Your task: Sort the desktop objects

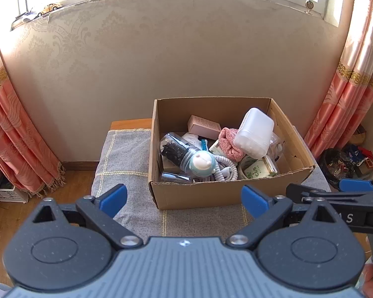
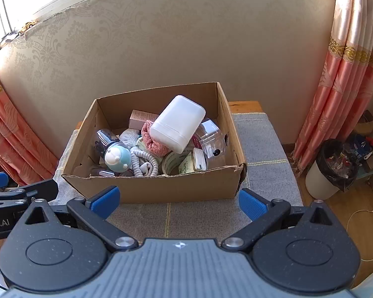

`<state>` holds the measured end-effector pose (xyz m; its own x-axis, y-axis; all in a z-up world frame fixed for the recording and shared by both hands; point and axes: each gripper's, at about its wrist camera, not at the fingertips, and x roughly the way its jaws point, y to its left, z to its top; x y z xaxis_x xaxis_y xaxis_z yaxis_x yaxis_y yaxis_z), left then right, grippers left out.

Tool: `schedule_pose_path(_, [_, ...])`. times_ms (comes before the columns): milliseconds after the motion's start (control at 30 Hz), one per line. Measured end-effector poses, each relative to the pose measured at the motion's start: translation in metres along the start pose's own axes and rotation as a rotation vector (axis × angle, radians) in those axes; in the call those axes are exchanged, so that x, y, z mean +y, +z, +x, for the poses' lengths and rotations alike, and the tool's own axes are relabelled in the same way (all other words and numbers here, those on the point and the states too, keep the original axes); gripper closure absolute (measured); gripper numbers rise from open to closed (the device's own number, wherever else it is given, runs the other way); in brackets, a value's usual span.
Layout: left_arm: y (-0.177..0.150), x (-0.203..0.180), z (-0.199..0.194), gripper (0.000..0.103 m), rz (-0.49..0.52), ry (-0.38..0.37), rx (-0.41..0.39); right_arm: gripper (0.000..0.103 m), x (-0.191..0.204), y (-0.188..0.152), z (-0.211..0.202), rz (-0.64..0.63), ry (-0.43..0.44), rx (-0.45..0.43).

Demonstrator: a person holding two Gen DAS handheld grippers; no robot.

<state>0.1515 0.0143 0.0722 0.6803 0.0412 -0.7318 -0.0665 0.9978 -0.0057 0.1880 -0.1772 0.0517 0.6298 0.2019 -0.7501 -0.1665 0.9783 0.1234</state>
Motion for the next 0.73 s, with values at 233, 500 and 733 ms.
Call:
schedule_pose_path(233, [-0.0001,0.0039,0.0024,0.005,-0.012,-0.001,0.01,0.0,0.0024,-0.0002,0.0002,-0.01,-0.005,0.006])
schedule_pose_path(500, [0.0,0.0049,0.004,0.005,-0.013,-0.012,0.019,0.0,0.0051,0.0005,0.0016,-0.022,-0.012,0.014])
schedule_pose_path(733, [0.0015,0.0055,0.004,0.005,-0.019,-0.014,0.018,0.0,0.0065,0.0018,0.0017,-0.032,-0.017,0.016])
